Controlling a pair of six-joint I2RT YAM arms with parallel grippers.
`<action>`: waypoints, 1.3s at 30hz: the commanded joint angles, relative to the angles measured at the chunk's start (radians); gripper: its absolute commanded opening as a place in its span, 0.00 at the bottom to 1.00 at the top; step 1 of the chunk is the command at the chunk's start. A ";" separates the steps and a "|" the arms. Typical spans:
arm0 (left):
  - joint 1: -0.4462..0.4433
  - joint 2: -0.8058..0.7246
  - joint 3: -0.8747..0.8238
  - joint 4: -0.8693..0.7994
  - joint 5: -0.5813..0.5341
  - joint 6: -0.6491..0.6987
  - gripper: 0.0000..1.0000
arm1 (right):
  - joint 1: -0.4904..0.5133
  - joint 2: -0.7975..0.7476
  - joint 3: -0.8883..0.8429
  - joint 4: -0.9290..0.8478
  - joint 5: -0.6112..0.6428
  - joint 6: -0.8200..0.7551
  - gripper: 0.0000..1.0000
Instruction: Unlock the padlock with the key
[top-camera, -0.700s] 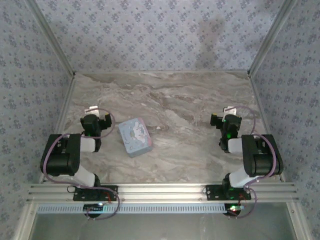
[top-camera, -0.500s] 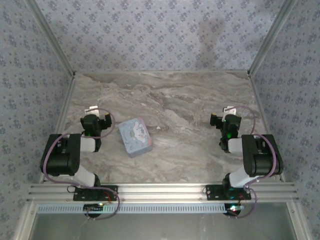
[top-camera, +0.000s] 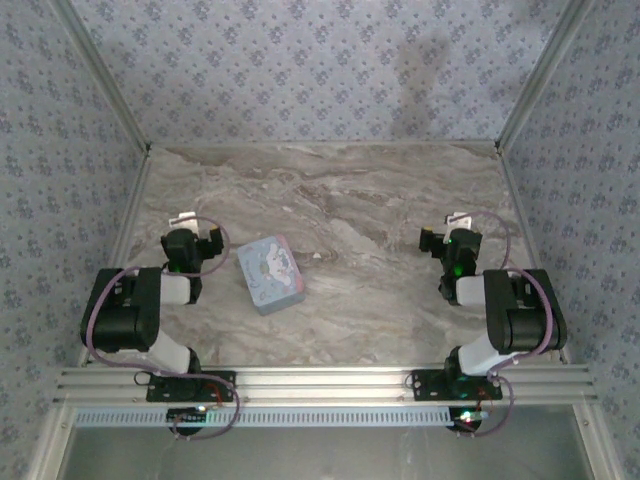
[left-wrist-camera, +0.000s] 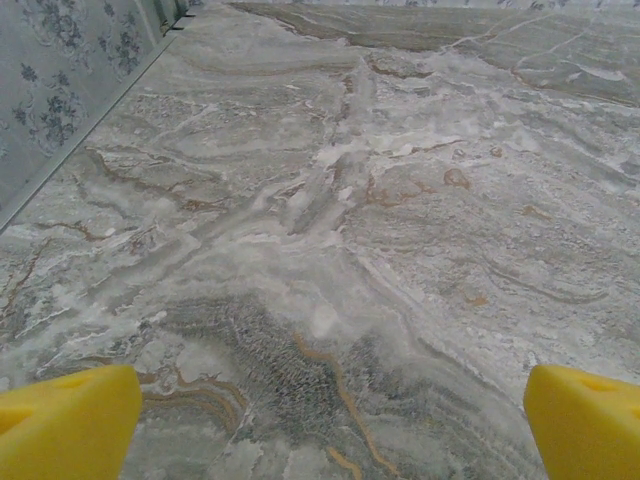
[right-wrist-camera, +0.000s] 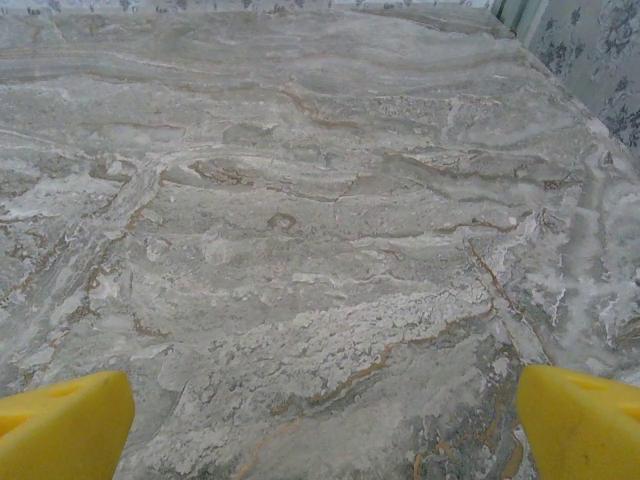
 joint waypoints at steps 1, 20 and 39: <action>0.006 -0.107 0.089 -0.187 -0.067 -0.030 0.98 | -0.004 -0.130 0.111 -0.243 -0.007 -0.011 1.00; -0.077 -0.560 0.190 -0.912 0.326 -0.601 0.96 | -0.017 -0.445 0.355 -0.962 -0.479 0.581 0.94; -0.256 -0.305 0.221 -0.785 0.466 -0.732 0.93 | 0.307 -0.485 0.345 -1.088 -0.362 0.573 0.96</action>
